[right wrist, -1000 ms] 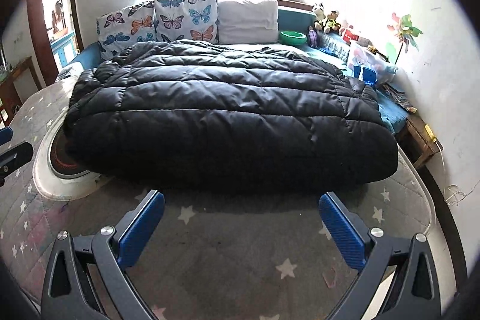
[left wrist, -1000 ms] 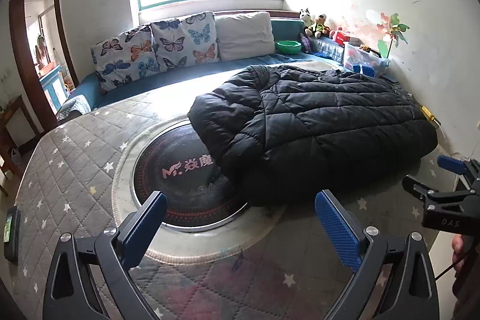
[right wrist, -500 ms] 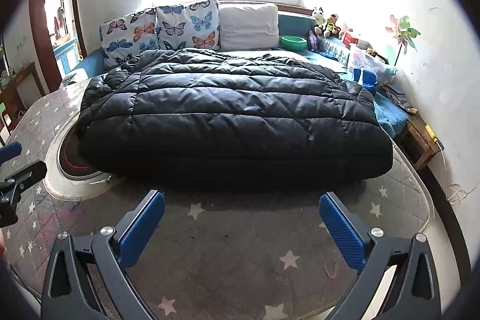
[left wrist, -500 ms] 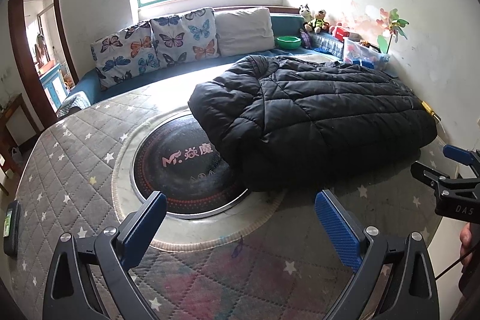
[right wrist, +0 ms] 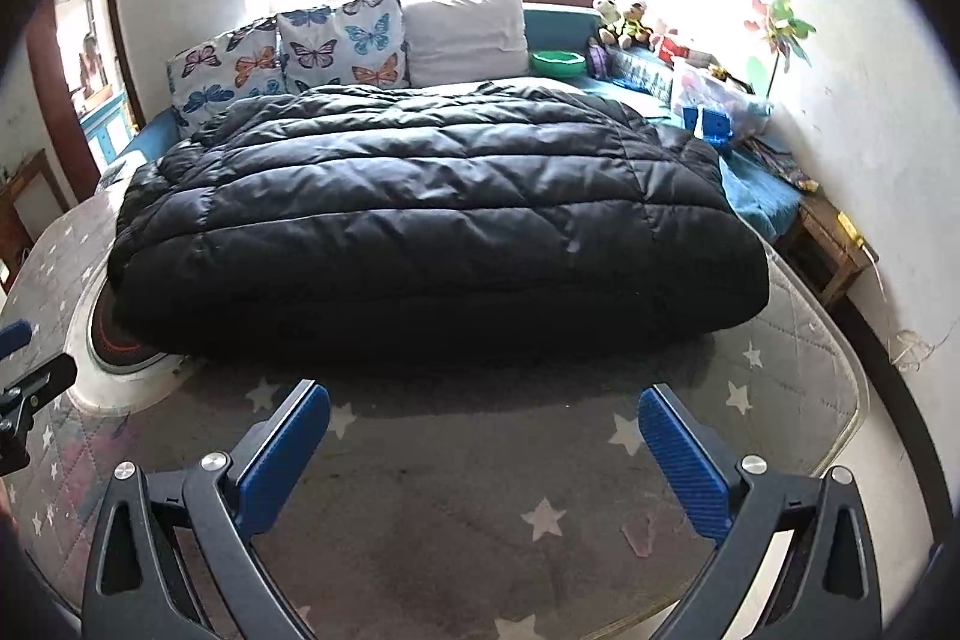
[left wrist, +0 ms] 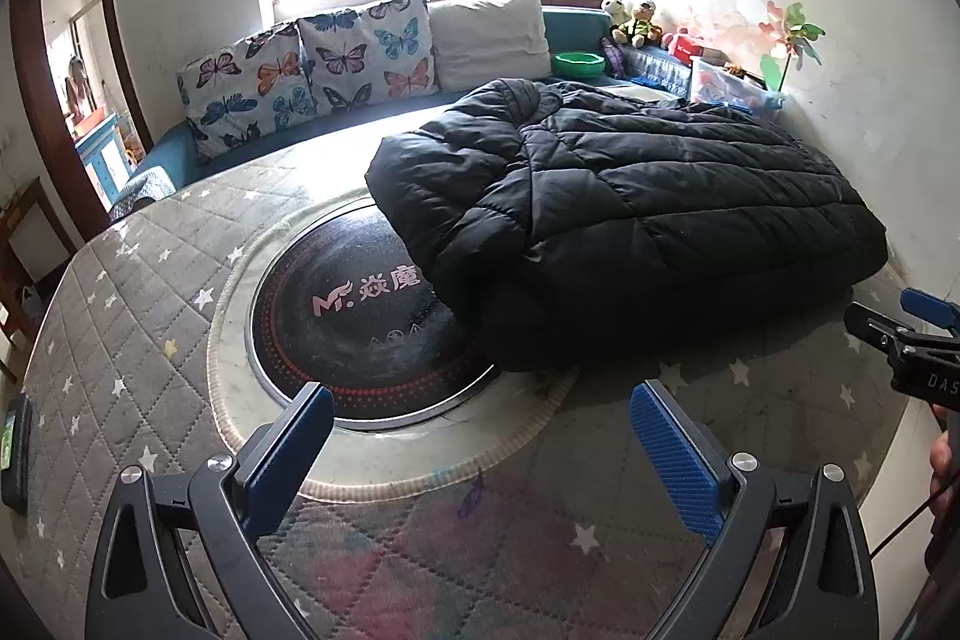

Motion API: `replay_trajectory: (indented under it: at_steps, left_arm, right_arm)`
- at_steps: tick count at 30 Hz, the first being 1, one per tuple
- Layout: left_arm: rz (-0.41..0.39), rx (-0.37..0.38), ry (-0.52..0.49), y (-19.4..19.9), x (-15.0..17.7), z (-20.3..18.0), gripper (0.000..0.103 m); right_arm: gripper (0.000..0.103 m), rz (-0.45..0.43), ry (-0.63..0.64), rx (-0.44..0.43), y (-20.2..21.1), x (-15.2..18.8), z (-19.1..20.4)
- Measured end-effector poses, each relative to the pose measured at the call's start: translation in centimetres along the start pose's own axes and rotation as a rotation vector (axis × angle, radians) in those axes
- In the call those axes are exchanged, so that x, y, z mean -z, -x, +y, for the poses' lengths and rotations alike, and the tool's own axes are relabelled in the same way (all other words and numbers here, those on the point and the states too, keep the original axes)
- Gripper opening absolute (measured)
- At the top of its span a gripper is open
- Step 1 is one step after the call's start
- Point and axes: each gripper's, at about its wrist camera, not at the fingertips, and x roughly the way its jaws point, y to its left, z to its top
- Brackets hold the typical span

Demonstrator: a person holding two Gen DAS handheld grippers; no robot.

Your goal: Fold large clothes

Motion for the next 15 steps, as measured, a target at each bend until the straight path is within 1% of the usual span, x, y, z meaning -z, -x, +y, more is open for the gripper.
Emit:
replay_trajectory:
  at_steps: [5, 11, 13, 15]
  left_arm:
    - [0.018, -0.001, 0.020, -0.9, -0.4, 0.2, 0.103]
    - [0.030, -0.007, 0.006, -1.5, -0.7, -0.4, 0.103]
    - [0.027, -0.008, 0.005, -1.4, -0.7, -0.7, 0.103]
    - [0.025, -0.005, -0.002, -1.5, -0.8, -1.1, 0.103]
  right_arm:
    - [0.103, 0.010, -0.038, 0.020, -0.9, -0.2, -1.7]
    - [0.103, 0.018, -0.069, 0.014, -1.4, 0.0, -3.0]
    - [0.103, 0.023, -0.078, 0.009, -1.5, 0.0, -3.3]
    - [0.103, 0.019, -0.089, -0.017, -1.3, 0.0, -3.4]
